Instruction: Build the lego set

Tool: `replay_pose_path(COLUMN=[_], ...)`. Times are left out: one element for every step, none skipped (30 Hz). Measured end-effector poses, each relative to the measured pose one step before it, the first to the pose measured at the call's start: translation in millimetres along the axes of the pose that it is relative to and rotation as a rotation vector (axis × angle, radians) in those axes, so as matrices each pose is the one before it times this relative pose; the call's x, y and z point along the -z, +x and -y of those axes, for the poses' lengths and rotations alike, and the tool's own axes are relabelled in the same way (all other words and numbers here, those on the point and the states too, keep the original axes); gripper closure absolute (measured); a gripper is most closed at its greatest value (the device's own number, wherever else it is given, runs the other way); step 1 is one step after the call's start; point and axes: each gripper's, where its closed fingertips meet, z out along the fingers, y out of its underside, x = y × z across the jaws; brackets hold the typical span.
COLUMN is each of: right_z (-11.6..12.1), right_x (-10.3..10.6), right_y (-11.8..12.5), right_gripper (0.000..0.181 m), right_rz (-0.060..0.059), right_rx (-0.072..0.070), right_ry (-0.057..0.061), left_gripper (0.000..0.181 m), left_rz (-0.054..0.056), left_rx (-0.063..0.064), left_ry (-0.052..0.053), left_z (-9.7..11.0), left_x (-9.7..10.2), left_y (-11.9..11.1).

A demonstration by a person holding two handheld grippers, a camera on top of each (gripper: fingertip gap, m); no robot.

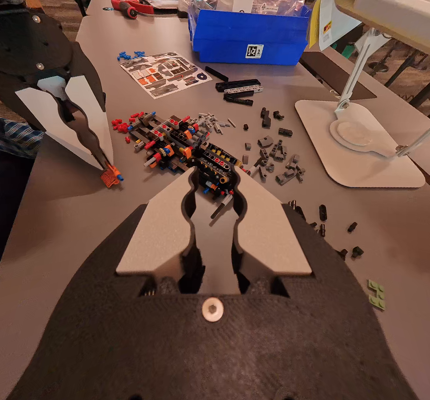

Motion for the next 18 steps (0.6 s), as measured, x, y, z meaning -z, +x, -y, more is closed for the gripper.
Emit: replay_pose_path(right_z=[-0.96,-0.39,-0.20,-0.25,0.22,0.21,-0.23,-0.38,-0.03,0.11,-0.19,-0.67,-1.13,-0.77,-0.15,0.28,0.44,0.71], right_x=[-0.24,0.07,0.23,0.42,0.63,0.75,0.57,0.52,0.53,0.63,0.32,0.13,-0.17,-0.13,-0.12,-0.03,0.08,0.17], right_y=[0.13,0.48,0.34,0.84,1.15,0.83,0.62,0.63,0.47,0.67,0.84,0.93,0.77,0.51,0.21,-0.26,-0.08,0.17], right_gripper=[0.156,0.156,0.156,0.156,0.156,0.156,0.156,0.155,0.156,0.156,0.156,0.155,0.155,0.155,0.155,0.155,0.155,0.155], right_rz=[0.0021,-0.0016,0.0003,-0.0017,-0.0062,-0.0045,-0.0014,-0.0008,-0.0013,-0.0033,-0.0035,-0.0033,-0.0029,-0.0032,-0.0022,0.0000,-0.0023,-0.0043], right_rx=[-0.0004,0.0013,-0.0015,-0.0020,0.0023,0.0024,-0.0017,-0.0020,-0.0002,-0.0017,-0.0022,-0.0017,-0.0010,0.0004,0.0014,0.0014,0.0032,0.0051], right_ry=[0.0026,0.0047,0.0033,0.0028,0.0052,0.0045,0.0014,0.0018,0.0047,0.0043,0.0026,-0.0003,-0.0026,-0.0015,0.0019,0.0030,0.0035,0.0041], left_gripper=[0.174,0.171,0.169,0.166,0.164,0.162,0.161,0.158,0.157,0.156,0.154,0.152,0.150,0.149,0.147,0.146,0.145,0.145], left_rz=[0.0074,0.0122,0.0070,-0.0027,0.0010,0.0036,-0.0039,0.0026,0.0070,-0.0001,-0.0015,0.0063,0.0059,0.0054,0.0098,0.0069,0.0017,0.0055], left_rx=[-0.0089,-0.0080,-0.0088,-0.0064,0.0022,0.0056,0.0052,0.0078,0.0061,0.0045,0.0054,0.0037,0.0012,0.0025,0.0034,0.0053,0.0080,0.0100], left_ry=[0.0007,-0.0056,-0.0052,0.0013,0.0083,0.0100,0.0048,0.0051,0.0114,0.0137,0.0077,0.0070,0.0078,0.0057,0.0080,0.0108,0.0133,0.0114], left_z=[-0.10,-0.98,-1.12,-0.51,0.57,0.72,0.05,0.12,0.99,1.37,0.62,0.48,0.40,0.18,0.38,0.69,1.17,0.84], left_x=[-0.23,-0.43,-0.11,0.09,0.40,0.87,0.77,0.83,1.42,1.70,1.62,1.60,1.64,1.72,2.00,2.37,2.53,2.46], left_y=[-0.03,-0.67,0.17,1.20,0.30,-0.57,0.17,-1.01,-1.56,-0.30,-0.18,-1.15,-0.83,-0.88,-1.52,-1.16,-0.59,-1.39])
